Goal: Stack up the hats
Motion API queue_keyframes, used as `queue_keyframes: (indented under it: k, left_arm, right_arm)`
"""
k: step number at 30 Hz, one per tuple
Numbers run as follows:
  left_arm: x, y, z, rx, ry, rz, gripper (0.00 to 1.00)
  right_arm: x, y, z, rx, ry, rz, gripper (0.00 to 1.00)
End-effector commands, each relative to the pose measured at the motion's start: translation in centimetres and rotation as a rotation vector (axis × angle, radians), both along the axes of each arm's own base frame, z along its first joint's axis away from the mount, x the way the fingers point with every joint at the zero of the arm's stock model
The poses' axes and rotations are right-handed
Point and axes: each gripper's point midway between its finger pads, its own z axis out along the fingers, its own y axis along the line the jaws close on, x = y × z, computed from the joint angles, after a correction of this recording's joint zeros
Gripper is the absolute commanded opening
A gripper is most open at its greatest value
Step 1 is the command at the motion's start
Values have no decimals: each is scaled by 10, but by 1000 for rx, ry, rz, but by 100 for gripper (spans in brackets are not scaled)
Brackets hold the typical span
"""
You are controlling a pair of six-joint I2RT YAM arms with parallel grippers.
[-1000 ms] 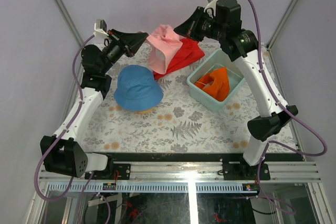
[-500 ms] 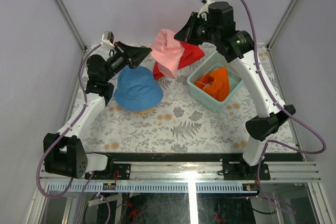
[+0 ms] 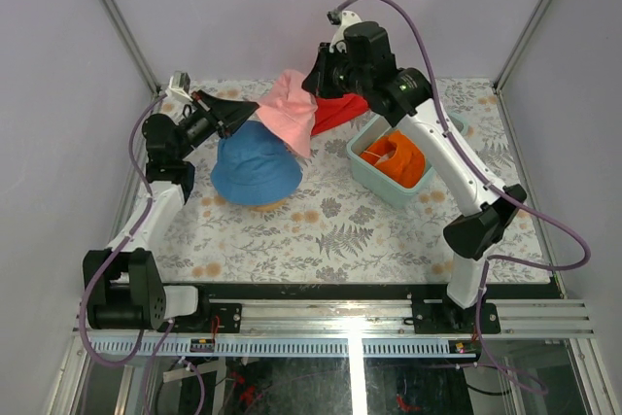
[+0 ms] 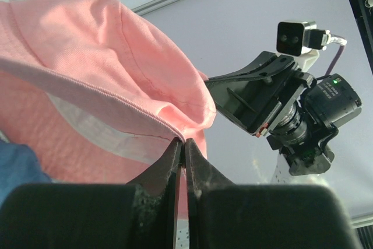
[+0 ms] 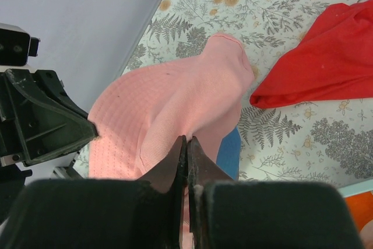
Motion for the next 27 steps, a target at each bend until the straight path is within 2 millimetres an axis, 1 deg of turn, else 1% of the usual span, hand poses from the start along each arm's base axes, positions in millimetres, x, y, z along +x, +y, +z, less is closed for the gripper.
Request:
queue_keyframes:
  k: [1,7,10,14,17,24,27]
  left_arm:
    - [-8,11,-6,39,-77,-13,0]
    - [-11,29,-16,48,-71,22,0]
    - [-14,38,-21,54,-64,41,0]
    - [-21,50,-27,58,-57,69,0]
    - [-26,58,-32,67,-53,87,0]
    - [-35,61,-38,78,-54,102,0]
    - [-41,61,-43,91,-51,108,0]
  right_arm:
    - [4,13,20,-7,-132,6,0]
    - [2,27,9,-27,-139,27,0]
    - [-3,39,6,-40,-145,53,0]
    - [-7,57,-6,-64,-147,87,0]
    - [-8,67,-12,-73,-148,101,0]
    - [-9,80,-14,-72,-150,118,0]
    - [-13,85,-20,-80,-138,133,0]
